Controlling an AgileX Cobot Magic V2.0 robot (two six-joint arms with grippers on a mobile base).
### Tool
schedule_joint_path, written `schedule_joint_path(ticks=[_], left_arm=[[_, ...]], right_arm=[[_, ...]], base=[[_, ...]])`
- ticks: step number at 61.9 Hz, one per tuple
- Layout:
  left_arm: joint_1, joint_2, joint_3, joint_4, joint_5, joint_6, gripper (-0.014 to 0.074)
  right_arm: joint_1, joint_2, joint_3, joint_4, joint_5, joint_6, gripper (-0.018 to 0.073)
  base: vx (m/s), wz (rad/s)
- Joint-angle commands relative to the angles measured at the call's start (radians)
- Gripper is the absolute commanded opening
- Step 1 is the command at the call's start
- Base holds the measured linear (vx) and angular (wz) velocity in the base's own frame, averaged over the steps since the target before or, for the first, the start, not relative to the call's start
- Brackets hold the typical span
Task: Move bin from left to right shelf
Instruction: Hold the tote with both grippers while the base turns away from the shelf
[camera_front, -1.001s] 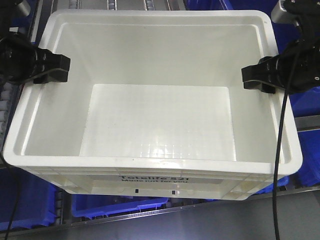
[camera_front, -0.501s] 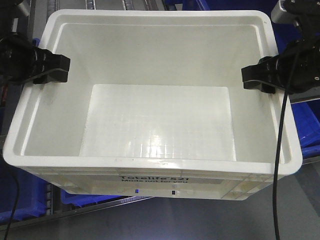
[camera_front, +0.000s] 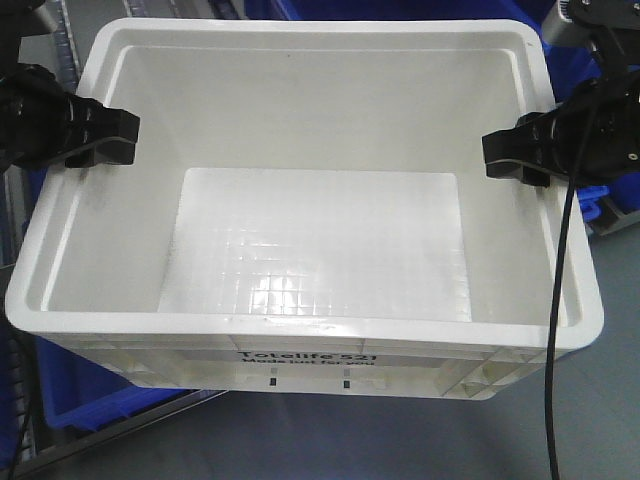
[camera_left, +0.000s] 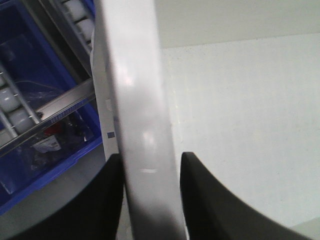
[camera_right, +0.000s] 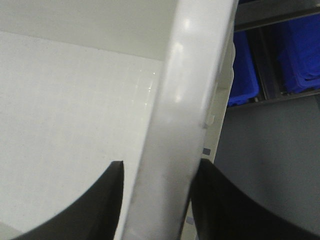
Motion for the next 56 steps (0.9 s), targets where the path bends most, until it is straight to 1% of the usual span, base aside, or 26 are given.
schedule_joint_path(ticks=[1, 15, 32, 45, 56], left_arm=[[-0.008, -0.052, -0.037, -0.075, -0.041, 0.037, -0.0001], [-0.008, -0.052, -0.037, -0.075, -0.041, 0.037, -0.0001], [-0.008, -0.052, -0.037, -0.075, -0.041, 0.037, -0.0001], [-0.008, -0.052, -0.037, -0.075, -0.041, 0.037, -0.0001], [-0.008, -0.052, -0.037, -0.075, -0.041, 0.037, -0.0001]], right_arm=[[-0.005, -0.036, -0.038, -0.007, -0.128, -0.018, -0.0008], [-0.005, -0.036, -0.038, -0.007, -0.128, -0.018, -0.0008], [-0.005, -0.036, -0.038, -0.007, -0.128, -0.018, -0.0008], [-0.005, -0.036, -0.038, -0.007, -0.126, -0.018, -0.0008], [-0.005, -0.036, -0.038, -0.007, -0.126, -0.018, -0.0008]], base=[[-0.06, -0.54], [-0.05, -0.65], [-0.01, -0.85], [0.04, -0.81], [0.11, -0.64]])
